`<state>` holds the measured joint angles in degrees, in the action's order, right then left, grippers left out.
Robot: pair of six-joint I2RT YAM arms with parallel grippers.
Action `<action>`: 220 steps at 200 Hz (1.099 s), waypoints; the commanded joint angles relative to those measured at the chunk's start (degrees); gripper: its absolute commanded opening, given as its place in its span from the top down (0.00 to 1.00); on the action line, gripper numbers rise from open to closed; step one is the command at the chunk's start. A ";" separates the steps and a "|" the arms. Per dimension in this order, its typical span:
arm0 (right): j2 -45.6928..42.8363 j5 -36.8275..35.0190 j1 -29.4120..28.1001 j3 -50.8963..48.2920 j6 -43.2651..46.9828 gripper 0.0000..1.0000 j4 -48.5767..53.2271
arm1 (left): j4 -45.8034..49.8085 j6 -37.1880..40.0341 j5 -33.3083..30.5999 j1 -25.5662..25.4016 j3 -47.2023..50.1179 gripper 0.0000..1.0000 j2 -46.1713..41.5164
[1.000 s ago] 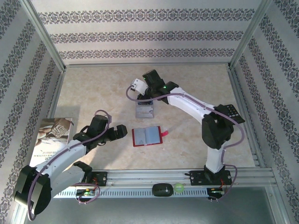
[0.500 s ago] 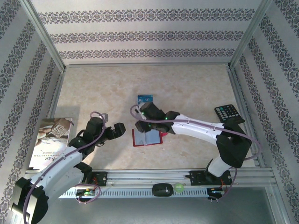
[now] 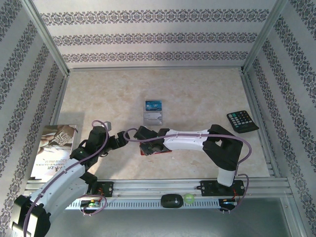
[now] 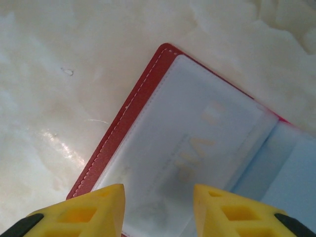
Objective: Take the credit cards out of the card holder
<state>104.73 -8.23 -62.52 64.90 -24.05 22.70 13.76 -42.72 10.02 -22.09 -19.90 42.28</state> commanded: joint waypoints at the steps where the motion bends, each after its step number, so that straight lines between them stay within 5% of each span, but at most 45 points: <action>1: 1.19 -3.54 -1.06 2.90 0.84 0.58 1.74 | 1.41 -0.64 0.88 0.96 1.40 0.04 -0.80; 67: 5.30 -3.15 -1.99 4.57 0.73 0.57 3.38 | 1.65 -0.34 1.26 1.23 1.19 0.06 -0.64; 112: 5.11 -2.79 -1.99 3.78 0.95 0.84 1.29 | 0.56 0.20 3.63 1.27 1.22 0.10 -0.32; 140: 2.74 -2.87 -1.86 1.82 1.16 1.00 -2.99 | -1.78 1.40 7.20 1.06 0.90 0.25 2.03; 220: -7.60 -3.52 -1.02 -9.13 -8.87 1.00 -18.85 | -11.78 -1.02 5.34 -7.83 0.97 0.58 11.61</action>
<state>100.29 -10.72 -63.86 58.26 -27.62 9.61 8.01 -42.89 16.25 -27.35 -18.74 51.13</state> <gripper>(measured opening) 0.050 0.443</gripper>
